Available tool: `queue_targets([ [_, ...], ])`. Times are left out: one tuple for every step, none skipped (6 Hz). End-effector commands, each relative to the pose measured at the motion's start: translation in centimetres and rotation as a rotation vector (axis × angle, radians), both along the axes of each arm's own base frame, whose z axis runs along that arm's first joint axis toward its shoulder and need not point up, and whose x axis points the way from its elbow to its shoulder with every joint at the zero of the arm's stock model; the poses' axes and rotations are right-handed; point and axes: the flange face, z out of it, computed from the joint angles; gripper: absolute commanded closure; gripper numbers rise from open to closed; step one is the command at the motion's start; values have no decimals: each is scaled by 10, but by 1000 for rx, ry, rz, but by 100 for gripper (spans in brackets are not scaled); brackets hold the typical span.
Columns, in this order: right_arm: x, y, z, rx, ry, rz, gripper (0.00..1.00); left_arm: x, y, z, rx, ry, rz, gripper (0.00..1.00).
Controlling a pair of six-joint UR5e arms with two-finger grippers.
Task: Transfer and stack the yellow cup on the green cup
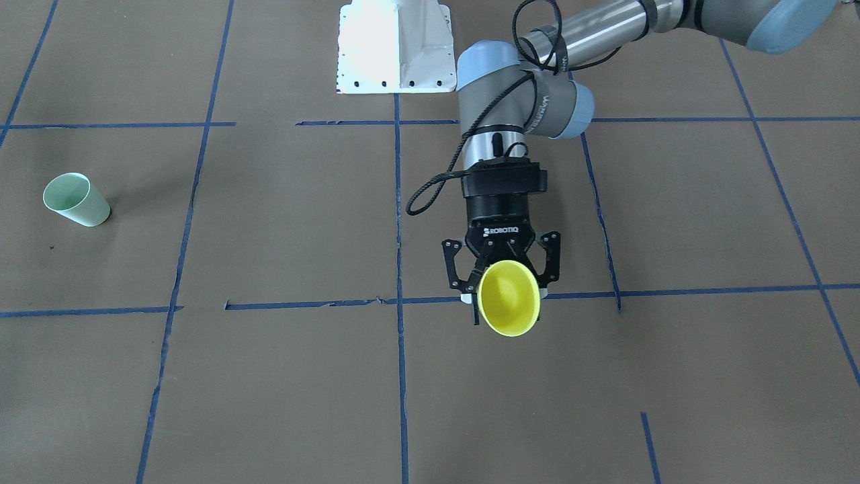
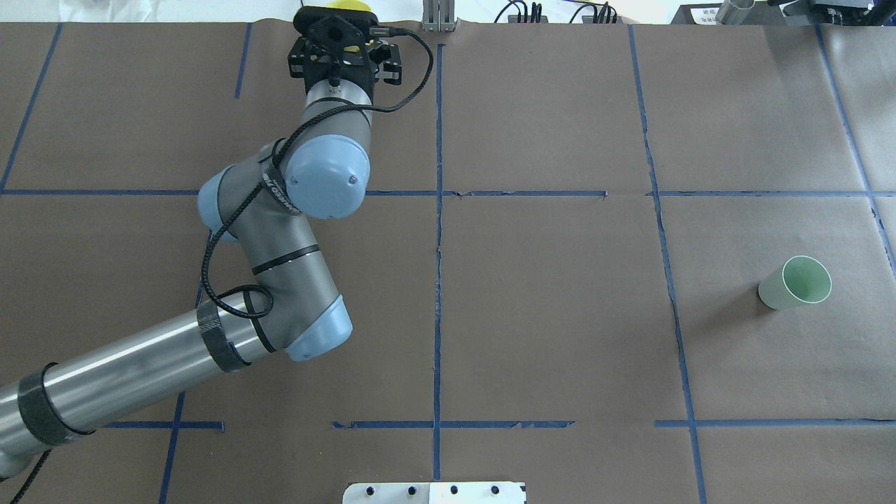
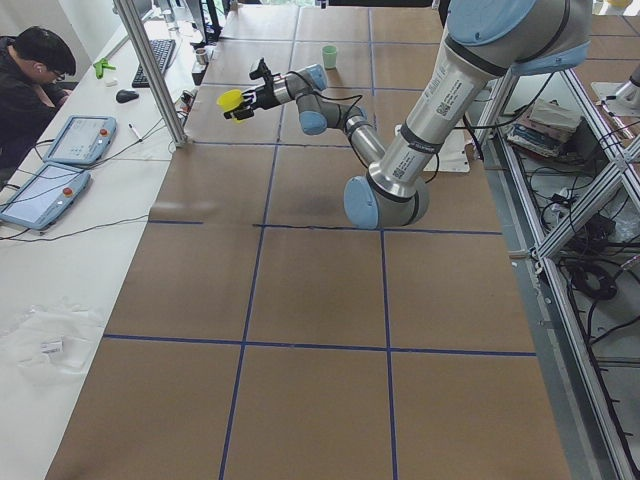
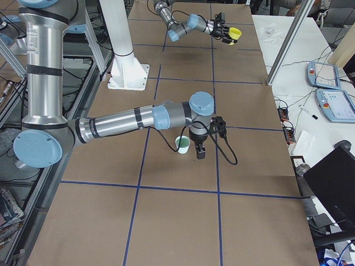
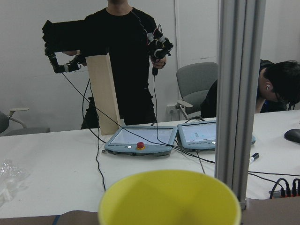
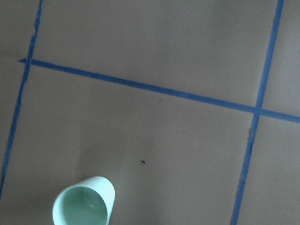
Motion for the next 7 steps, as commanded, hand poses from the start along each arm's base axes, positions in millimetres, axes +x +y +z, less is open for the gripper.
queue_targets([
  [-79,-56,-93,-79,-34,42,0,37,32,-15,49,2,-51,57],
  [-122,-81,-168,-132,-27,24,0,55,48,-9,89,28,-86,57],
  [-141,-95,-227,-174,-18,21,0,66,63,-14,107,40,-99,57],
  [-164,-96,-274,-227,-77,52,0,72,69,-13,108,40,-94,57],
  [-187,-104,-318,-242,-108,57,0,75,69,-10,105,38,-93,57],
  [-230,-128,-364,-293,-114,55,0,79,71,-7,102,34,-89,57],
  [-268,-130,-394,-291,-96,36,0,81,75,-7,102,34,-84,57],
])
